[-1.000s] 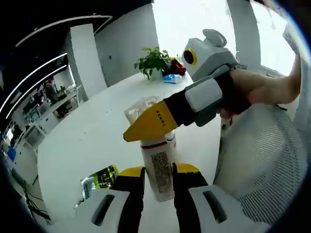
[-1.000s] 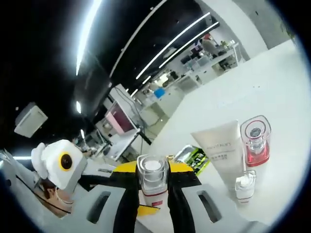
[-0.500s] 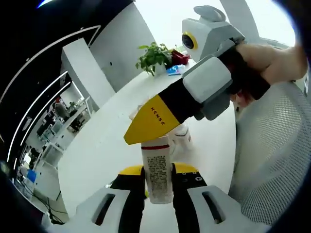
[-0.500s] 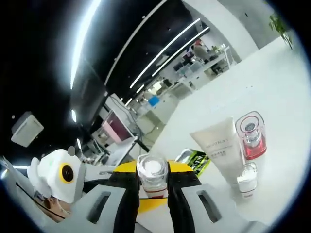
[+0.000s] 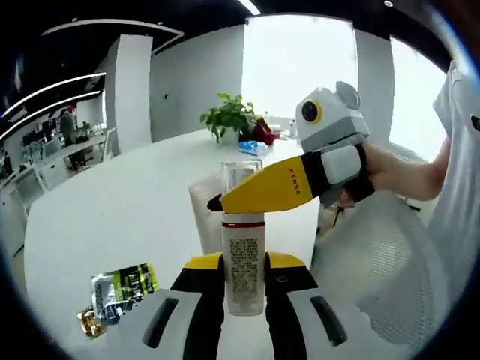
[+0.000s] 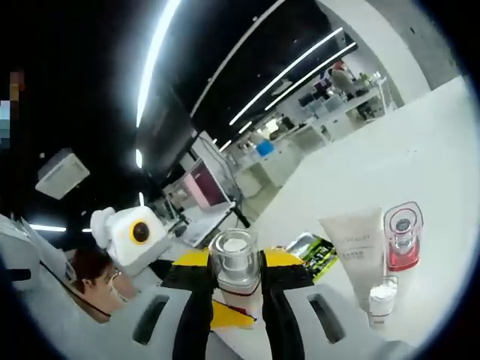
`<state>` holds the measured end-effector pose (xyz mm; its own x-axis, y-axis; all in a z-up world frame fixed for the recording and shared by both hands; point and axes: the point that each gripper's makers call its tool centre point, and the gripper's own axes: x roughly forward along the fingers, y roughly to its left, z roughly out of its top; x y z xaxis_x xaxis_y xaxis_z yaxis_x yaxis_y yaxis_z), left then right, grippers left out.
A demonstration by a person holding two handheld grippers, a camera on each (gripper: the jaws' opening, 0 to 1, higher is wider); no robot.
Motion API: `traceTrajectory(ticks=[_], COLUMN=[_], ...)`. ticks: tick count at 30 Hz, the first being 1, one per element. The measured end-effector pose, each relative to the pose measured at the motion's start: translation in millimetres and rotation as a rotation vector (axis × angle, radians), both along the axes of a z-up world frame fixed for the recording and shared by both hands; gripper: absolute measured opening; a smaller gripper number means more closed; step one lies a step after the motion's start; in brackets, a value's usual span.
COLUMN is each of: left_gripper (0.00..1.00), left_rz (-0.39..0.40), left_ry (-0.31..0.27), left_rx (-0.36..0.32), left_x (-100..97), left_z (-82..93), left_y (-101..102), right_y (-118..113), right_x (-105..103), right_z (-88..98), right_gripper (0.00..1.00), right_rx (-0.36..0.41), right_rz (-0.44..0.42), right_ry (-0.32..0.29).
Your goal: Arrange the skincare products in the storage area until every visible bottle or jar stands upright without overlapping.
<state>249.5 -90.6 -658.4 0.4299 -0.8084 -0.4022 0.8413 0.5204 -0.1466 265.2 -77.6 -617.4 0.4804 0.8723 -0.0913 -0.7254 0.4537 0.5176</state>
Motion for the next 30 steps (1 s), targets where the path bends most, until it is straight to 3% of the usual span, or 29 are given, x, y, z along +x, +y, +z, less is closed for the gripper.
traceTrajectory(ticks=[1, 7, 10, 18, 24, 30], left_gripper=[0.15, 0.15, 0.15, 0.15, 0.15, 0.15], left_rz=[-0.003, -0.049, -0.084, -0.097, -0.123, -0.112], left_ry=[0.025, 0.050, 0.072, 0.099, 0.105, 0.112], left_rx=[-0.029, -0.075, -0.129, -0.166, -0.144, -0.163], left_x=[-1.5, -8.1, -13.9, -15.6, -20.8, -20.0], left_z=[1.2, 3.8, 8.7, 10.6, 4.4, 6.4], left_y=[-1, -6, -10, -10, -15, -15], right_y=[0, 1, -2, -6, -4, -2], right_x=[-1, -7, -7, -9, -9, -7], right_z=[1.6, 8.3, 10.1, 15.0, 21.1, 18.2], right_gripper=[0.24, 0.25, 0.28, 0.27, 0.26, 0.26], right_rx=[-0.002, -0.035, -0.045, -0.044, -0.007, -0.022], right_rz=[0.019, 0.095, 0.114, 0.139, 0.152, 0.156], right_ry=[-0.004, -0.053, -0.077, -0.093, -0.091, -0.093])
